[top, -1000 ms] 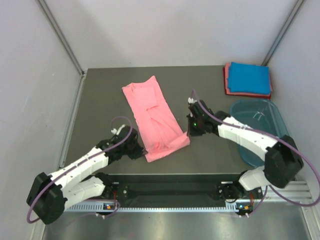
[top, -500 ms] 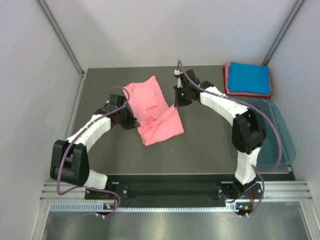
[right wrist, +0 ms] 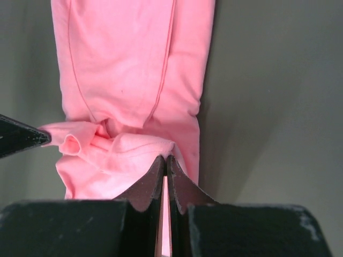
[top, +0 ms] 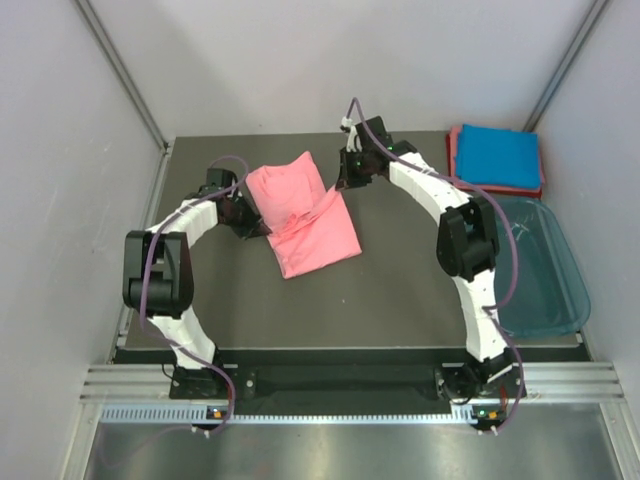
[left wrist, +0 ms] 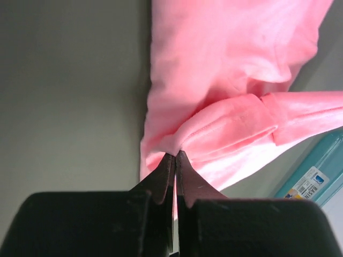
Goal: Fold and stack the t-shirts
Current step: Fold the tshirt
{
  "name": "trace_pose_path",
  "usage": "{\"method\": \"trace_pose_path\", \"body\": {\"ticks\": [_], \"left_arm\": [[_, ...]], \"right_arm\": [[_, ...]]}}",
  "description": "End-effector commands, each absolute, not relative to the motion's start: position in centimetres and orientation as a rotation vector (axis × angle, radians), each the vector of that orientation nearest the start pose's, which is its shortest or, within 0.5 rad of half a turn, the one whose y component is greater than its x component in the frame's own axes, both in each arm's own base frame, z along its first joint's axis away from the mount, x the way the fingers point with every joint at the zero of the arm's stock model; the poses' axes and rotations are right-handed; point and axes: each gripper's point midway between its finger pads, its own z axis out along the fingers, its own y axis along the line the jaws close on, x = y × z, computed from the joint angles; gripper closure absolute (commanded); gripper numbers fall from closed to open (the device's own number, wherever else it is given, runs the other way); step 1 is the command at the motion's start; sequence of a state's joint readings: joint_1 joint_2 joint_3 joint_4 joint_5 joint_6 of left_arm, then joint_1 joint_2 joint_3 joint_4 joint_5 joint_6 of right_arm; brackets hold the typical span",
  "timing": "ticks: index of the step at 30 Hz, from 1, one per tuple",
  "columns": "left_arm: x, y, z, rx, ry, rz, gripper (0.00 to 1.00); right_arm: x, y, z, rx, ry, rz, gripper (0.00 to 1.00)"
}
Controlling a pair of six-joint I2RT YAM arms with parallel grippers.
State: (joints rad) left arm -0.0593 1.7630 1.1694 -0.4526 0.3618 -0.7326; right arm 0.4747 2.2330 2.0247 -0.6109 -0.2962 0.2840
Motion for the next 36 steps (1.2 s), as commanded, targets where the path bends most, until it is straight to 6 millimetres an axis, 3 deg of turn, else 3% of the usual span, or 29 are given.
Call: {"method": "trace_pose_path", "body": {"ticks": [1,8,13,16,17,20,22,23,26,29,32,36], "left_arm": [[41.5,-10.8,8.7,-0.695,2.517,-0.803,1.00],[43.0,-10.3,7.4,-0.724,2.526,-0.807,1.00],[43.4,-9.7,7.8,-0.742,2.496,-0.788,0.98],[43.8,-7.8,7.7,-0.813,2.495,-0.740,0.86],[43.8,-7.4,7.5,-0.825,2.502,-0.705,0.81],[43.9,-5.7,9.6,-0.803,2.453,-0.596,0.74],[43.6,-5.1,10.8,-0.741,2.425,-0.521,0.65],[43.5,-5.2,12.4,-0.693,2.393,-0.504,0.63],[41.8,-7.2,13.4,-0.542,2.404,-0.461,0.63],[39.7,-10.1,12.6,-0.422,2.448,-0.527,0.67],[38.0,-12.2,10.7,-0.347,2.517,-0.498,0.74],[37.2,-14.8,9.0,-0.275,2.570,-0.524,0.82]], "right_arm": [[49.8,32.3,14.0,-0.386,2.357,0.784,1.00],[51.3,33.0,12.1,-0.336,2.340,0.879,0.99],[52.4,33.1,12.7,-0.311,2.298,0.907,0.97],[53.0,33.2,12.5,-0.286,2.285,0.924,0.91],[53.0,33.3,12.3,-0.285,2.286,0.933,0.83],[52.9,33.2,12.3,-0.282,2.295,0.942,0.76],[53.0,32.5,13.0,-0.283,2.287,0.908,0.63],[52.9,32.2,13.3,-0.282,2.286,0.896,0.59],[52.3,30.8,14.6,-0.269,2.275,0.864,0.55],[51.0,30.1,16.4,-0.279,2.248,0.851,0.58],[49.5,29.1,15.5,-0.277,2.283,0.821,0.67],[48.2,28.7,14.9,-0.279,2.298,0.825,0.78]]}}
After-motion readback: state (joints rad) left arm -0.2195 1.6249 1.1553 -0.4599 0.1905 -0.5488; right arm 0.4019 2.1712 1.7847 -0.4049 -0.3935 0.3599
